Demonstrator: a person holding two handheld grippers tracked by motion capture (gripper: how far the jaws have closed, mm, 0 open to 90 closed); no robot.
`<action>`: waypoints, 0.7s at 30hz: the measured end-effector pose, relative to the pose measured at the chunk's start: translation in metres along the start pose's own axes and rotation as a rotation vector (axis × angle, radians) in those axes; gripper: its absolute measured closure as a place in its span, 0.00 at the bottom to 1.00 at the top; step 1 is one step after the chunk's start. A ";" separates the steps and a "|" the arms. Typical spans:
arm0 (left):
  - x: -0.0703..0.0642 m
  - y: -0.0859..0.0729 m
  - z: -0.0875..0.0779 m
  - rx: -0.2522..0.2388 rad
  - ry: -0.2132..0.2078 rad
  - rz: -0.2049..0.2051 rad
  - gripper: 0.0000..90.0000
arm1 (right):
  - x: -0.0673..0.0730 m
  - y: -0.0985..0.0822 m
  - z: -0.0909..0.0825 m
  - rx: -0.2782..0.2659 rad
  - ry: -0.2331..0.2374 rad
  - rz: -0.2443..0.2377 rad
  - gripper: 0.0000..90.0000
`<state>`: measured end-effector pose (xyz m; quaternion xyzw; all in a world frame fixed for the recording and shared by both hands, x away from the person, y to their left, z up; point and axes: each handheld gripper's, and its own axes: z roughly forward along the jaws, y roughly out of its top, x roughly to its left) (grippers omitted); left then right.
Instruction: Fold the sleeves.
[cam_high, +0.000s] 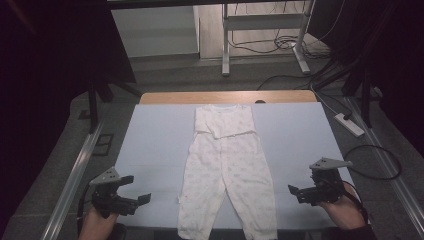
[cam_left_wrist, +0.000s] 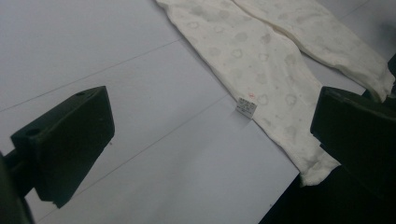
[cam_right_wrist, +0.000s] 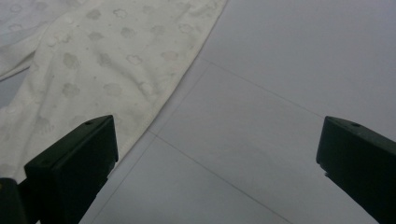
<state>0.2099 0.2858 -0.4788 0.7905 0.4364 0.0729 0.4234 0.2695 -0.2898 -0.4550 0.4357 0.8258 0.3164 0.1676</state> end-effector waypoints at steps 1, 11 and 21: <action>0.000 0.000 0.000 0.000 0.000 0.000 0.00 | 0.000 -0.001 -0.001 0.000 -0.002 0.003 0.00; 0.000 0.000 0.000 -0.002 0.000 -0.005 0.00 | -0.001 -0.014 -0.012 -0.014 -0.023 0.040 0.00; 0.001 0.000 0.000 -0.007 -0.005 -0.011 0.00 | -0.001 -0.022 -0.020 -0.017 -0.054 0.088 0.00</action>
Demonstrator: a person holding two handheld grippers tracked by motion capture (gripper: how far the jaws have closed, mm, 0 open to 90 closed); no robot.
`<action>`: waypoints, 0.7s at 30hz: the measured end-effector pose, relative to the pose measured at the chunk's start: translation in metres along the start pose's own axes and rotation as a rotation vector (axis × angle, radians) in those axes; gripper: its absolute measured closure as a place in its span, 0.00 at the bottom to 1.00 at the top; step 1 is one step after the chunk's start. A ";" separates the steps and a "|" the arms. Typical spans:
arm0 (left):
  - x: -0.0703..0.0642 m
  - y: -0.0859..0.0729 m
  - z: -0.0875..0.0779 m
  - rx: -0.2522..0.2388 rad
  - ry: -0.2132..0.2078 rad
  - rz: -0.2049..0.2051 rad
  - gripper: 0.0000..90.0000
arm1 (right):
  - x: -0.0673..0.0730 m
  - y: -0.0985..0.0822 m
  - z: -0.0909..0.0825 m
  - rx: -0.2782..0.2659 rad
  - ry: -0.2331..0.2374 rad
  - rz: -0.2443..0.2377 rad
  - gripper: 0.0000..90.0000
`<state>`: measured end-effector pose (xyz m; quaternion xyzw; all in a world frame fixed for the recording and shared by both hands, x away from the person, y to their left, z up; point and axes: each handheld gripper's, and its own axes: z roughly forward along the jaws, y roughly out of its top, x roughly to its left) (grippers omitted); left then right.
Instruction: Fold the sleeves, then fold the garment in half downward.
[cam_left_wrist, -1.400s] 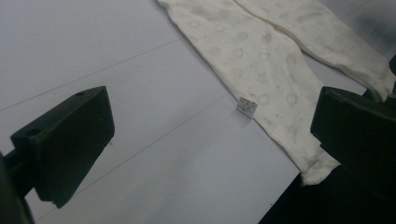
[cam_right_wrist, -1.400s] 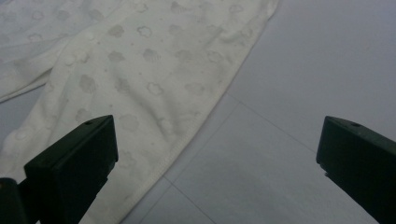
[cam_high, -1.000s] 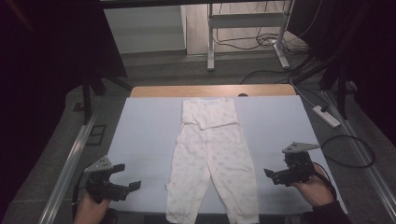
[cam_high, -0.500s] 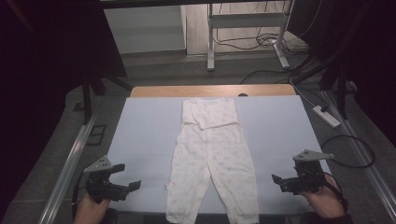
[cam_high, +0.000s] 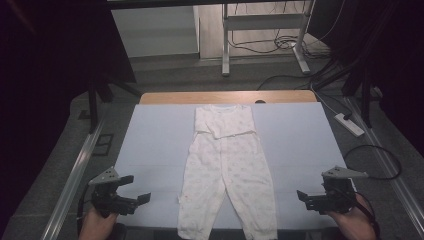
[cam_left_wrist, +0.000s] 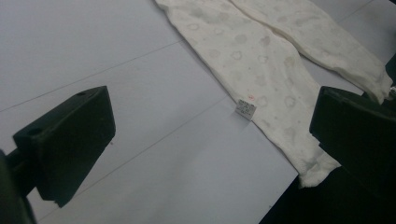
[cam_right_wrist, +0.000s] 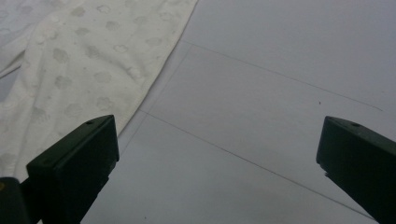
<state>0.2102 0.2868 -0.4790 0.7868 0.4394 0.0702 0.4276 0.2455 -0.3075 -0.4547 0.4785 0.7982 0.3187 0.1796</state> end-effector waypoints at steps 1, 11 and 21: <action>0.000 0.000 0.000 0.000 0.000 0.000 0.00 | 0.001 -0.001 -0.001 0.000 -0.002 -0.004 0.00; 0.000 0.001 0.000 0.002 -0.001 -0.002 0.00 | 0.003 -0.004 -0.004 0.023 -0.027 -0.031 0.00; 0.001 0.001 0.001 0.007 0.000 -0.010 0.00 | 0.005 -0.004 -0.002 0.045 -0.040 -0.049 0.00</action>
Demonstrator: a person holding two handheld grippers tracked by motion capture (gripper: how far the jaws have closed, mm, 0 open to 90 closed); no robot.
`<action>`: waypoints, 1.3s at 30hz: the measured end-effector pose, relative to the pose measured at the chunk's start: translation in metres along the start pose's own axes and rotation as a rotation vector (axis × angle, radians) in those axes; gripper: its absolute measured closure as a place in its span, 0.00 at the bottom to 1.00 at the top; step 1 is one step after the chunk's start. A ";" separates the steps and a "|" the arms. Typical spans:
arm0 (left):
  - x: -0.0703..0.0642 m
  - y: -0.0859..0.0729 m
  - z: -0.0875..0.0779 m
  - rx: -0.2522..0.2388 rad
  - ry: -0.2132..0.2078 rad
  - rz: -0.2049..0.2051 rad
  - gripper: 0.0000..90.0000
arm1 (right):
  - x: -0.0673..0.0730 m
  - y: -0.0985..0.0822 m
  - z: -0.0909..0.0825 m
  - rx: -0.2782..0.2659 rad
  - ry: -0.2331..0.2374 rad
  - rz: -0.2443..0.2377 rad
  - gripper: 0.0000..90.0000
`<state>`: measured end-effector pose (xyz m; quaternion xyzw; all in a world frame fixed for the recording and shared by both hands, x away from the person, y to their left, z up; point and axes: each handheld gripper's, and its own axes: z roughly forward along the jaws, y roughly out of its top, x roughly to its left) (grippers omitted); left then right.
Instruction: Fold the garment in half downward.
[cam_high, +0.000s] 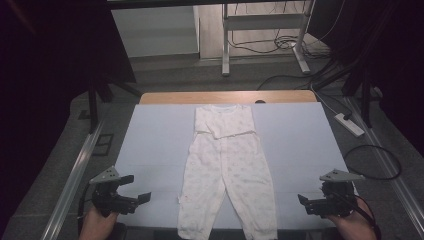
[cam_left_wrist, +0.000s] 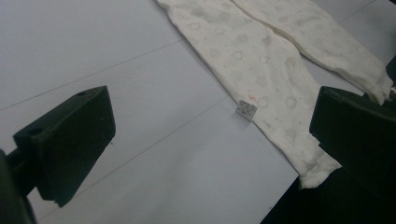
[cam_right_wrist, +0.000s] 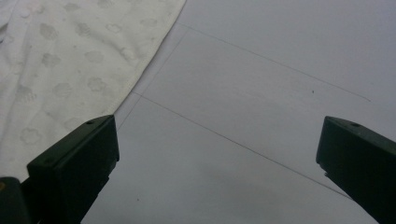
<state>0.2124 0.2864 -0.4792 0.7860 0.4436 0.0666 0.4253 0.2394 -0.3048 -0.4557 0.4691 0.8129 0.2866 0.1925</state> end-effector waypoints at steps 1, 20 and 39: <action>0.000 0.000 0.000 0.001 0.001 -0.001 0.00 | 0.000 0.000 0.000 -0.002 -0.002 0.000 0.00; -0.004 0.011 0.003 0.002 0.011 0.031 0.00 | 0.000 0.004 -0.003 -0.063 0.024 -0.003 0.00; -0.001 0.025 0.014 0.021 0.007 0.091 0.00 | 0.000 0.017 0.005 -0.106 0.121 -0.046 0.00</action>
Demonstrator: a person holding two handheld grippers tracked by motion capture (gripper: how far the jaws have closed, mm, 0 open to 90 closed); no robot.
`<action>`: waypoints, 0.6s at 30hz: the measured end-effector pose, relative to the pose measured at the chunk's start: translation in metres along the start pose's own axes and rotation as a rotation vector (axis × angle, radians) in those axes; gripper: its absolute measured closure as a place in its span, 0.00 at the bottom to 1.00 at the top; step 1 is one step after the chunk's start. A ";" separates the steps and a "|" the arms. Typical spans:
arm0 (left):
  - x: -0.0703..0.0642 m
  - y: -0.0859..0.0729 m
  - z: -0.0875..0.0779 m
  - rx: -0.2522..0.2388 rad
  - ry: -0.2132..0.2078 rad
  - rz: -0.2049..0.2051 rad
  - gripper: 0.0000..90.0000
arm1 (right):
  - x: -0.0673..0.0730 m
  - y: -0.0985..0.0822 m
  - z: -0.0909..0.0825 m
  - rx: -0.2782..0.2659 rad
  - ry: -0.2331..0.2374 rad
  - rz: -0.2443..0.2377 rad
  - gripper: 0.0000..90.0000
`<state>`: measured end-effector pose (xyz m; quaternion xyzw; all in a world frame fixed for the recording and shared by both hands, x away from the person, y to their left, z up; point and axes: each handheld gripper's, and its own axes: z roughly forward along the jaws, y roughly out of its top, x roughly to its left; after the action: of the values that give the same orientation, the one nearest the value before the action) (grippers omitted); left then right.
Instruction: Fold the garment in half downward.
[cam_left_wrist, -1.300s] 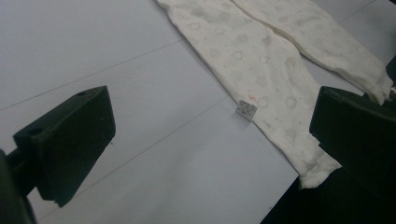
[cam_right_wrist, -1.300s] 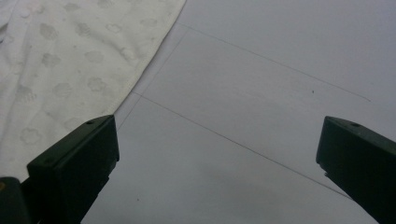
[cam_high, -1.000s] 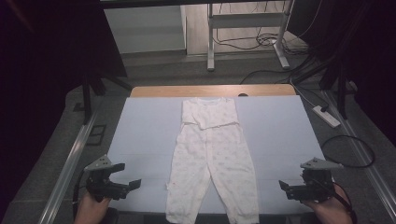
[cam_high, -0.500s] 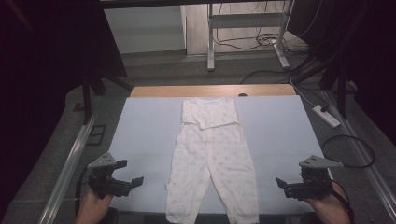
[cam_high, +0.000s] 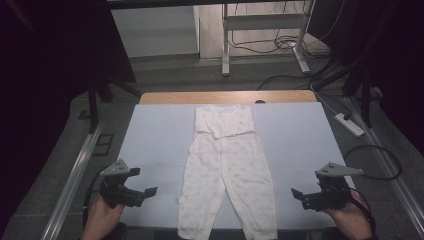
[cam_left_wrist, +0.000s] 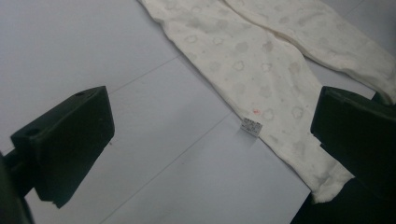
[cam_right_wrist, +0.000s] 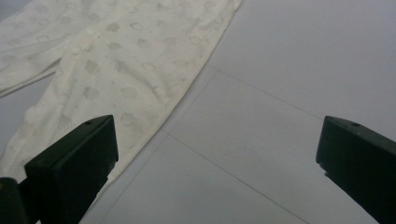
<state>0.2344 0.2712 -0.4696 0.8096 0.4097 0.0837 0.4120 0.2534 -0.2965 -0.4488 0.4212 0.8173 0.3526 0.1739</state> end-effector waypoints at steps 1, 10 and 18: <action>0.000 0.001 0.001 -0.002 0.002 0.004 0.00 | -0.001 0.000 0.001 0.002 0.007 0.004 0.00; 0.002 0.013 0.009 0.007 0.013 0.036 0.00 | -0.003 0.008 0.011 0.013 0.038 -0.005 0.00; 0.004 0.021 0.015 0.042 0.024 0.021 0.00 | -0.005 0.009 0.013 0.014 0.033 0.038 0.00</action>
<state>0.2566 0.2586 -0.4642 0.8213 0.4075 0.0891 0.3892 0.2692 -0.2915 -0.4512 0.4318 0.8144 0.3573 0.1508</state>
